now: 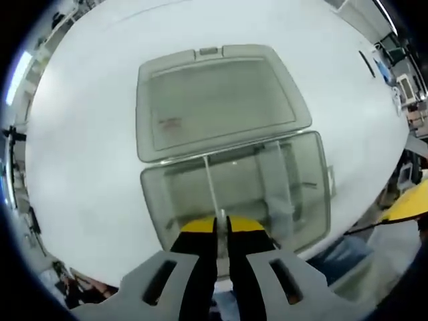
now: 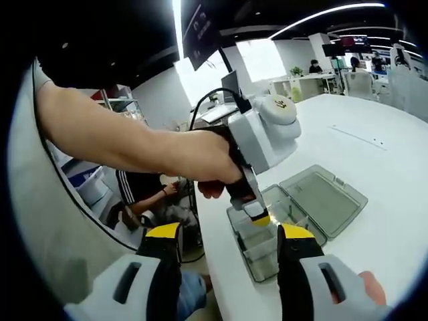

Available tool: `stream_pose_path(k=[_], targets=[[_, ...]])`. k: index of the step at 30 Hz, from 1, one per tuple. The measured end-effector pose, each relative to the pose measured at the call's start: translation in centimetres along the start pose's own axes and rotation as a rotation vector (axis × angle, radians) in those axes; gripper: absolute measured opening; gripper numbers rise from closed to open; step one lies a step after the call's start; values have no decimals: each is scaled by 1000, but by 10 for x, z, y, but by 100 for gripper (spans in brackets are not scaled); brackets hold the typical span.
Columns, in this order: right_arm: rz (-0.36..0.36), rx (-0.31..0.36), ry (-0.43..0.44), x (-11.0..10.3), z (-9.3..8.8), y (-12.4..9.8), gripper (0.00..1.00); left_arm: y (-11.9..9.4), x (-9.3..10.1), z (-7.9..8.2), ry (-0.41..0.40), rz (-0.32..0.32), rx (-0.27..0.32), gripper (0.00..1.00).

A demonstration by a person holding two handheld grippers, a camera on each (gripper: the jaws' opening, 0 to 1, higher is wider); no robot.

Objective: Insert the divider into the dual guide fixture by aligning both edges with the guide slots and pushing it downward to the bottom, including one-sided entry, uneven engagement, binding, and posture correction.

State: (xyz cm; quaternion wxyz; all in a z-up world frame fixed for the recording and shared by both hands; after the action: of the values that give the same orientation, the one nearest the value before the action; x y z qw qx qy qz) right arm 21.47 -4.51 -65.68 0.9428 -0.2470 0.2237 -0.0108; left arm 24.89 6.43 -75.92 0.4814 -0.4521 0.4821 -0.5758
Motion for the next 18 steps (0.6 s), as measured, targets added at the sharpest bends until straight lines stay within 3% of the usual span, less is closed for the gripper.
stream_pose_path(k=[10,18], targets=[[4,1,6,2,1,2,54,5,-1,0,-7,-11,25,2],[1,1,7,8,2,1,55,5,-4,0,-51,-87,80,6]])
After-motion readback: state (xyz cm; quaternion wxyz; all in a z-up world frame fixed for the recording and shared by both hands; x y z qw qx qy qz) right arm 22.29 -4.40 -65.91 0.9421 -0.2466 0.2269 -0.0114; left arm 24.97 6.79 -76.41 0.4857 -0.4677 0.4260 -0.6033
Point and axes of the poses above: the point that each gripper's makers call its tool centre point, and the gripper's own axes: y roughly forward along the fingers, x roughly to its right, z roughly out of its top, the point moved 4 cm from there along -y, roughly backward along the fingers, and after that the axes turned 5 degrees about y, right-handed, at the moved point
